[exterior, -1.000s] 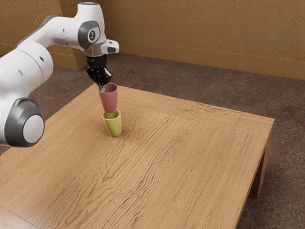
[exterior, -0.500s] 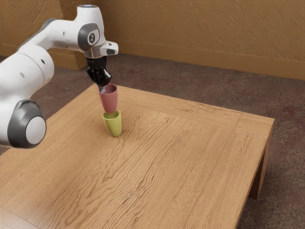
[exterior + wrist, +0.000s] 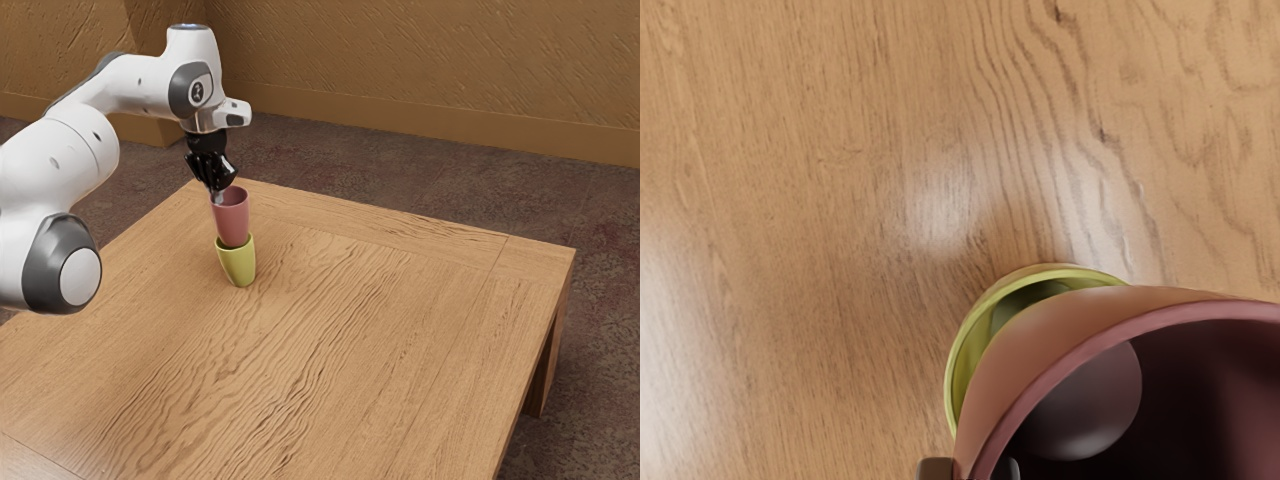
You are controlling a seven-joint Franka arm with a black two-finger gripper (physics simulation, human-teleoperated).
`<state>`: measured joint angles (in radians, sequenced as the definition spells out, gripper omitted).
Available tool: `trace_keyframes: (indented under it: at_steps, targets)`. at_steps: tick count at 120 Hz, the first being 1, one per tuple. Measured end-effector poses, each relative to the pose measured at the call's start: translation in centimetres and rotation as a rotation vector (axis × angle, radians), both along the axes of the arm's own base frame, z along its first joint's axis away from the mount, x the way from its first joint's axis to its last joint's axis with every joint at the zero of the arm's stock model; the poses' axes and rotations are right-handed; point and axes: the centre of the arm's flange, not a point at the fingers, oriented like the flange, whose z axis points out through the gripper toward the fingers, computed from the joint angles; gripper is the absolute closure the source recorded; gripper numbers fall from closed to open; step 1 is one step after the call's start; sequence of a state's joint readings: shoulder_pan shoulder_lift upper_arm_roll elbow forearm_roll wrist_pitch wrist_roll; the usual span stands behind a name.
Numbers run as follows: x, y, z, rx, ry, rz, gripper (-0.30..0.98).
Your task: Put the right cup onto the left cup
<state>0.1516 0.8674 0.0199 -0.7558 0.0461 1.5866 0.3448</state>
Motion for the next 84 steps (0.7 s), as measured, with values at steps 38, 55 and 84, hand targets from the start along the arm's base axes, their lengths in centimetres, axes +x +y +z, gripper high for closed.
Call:
trace_keyframes:
  at_steps: [38,55,84]
  targets:
    - [-0.1,-0.7,0.1,-0.021,0.009,-0.001,0.28]
    - [-0.4,-1.1,1.0,-0.025,0.015,0.005,0.14]
    - [-1.3,-2.4,4.4,-0.029,-0.004,0.004,0.05]
